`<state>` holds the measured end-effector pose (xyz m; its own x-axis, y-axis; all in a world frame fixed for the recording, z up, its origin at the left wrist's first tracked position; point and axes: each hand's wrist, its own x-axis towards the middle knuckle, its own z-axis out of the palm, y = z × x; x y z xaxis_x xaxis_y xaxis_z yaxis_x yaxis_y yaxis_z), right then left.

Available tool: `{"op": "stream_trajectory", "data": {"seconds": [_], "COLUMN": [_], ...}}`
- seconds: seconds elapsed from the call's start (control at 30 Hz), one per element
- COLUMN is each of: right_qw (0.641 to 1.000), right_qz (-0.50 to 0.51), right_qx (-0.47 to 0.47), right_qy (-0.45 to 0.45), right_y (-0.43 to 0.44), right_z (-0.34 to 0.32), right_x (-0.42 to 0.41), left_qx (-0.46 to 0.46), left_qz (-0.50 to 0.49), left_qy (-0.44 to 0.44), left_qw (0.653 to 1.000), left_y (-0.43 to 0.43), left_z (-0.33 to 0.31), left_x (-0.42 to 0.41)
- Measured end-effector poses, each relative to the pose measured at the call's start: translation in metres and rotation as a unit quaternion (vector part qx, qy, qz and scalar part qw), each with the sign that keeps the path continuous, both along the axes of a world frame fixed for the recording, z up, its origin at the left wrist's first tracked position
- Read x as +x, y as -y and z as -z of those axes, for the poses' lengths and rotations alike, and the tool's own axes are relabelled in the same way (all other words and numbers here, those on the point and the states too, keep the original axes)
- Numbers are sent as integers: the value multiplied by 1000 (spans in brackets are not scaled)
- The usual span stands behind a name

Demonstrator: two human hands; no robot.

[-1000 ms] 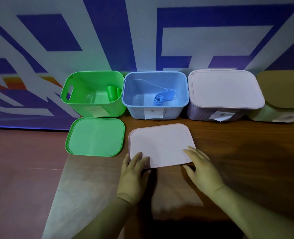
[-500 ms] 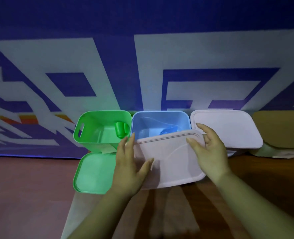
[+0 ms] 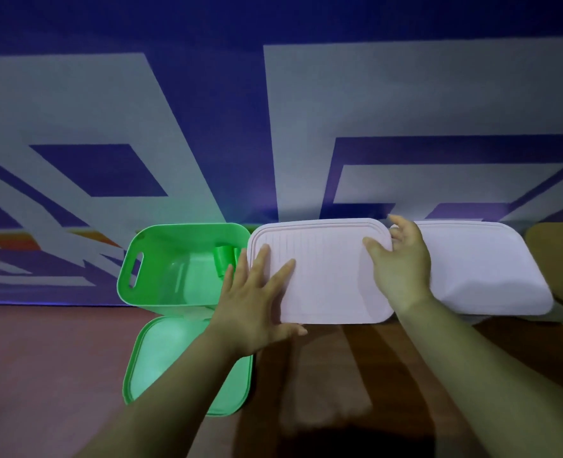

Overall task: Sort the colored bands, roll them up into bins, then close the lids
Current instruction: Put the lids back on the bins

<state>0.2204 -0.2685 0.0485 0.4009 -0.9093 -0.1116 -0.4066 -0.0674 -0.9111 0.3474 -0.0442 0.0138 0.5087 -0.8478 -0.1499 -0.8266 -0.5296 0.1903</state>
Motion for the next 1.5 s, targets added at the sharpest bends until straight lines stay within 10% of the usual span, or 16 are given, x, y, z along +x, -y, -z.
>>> {"op": "stream_trajectory", "data": {"seconds": [0.3,0.63,1.03,1.27,1.5], "right_qw": [892,801,810,855,813], "right_qz": [-289,-321,-335,-276,-372], "right_qx": [-258,-341,-280,-390,-374], "right_qy": [-231,-371,-392,-203,-248], "right_y": [-12,-21,-25,-83,-160], "right_z": [32,44,29,33,67], "right_x": [-41,-41,-40,-67,-56], "left_qx": [7,54,0,-130,-28], "left_qz": [-23,3,-13,-130,-302], "left_qy": [14,32,23,36,-6], "left_qw": [1000,998,1000,982,953], "left_y": [12,16,0,-94,-185], "left_z": [8,9,1,18,71], "left_x": [1,10,2,-30,-44]}}
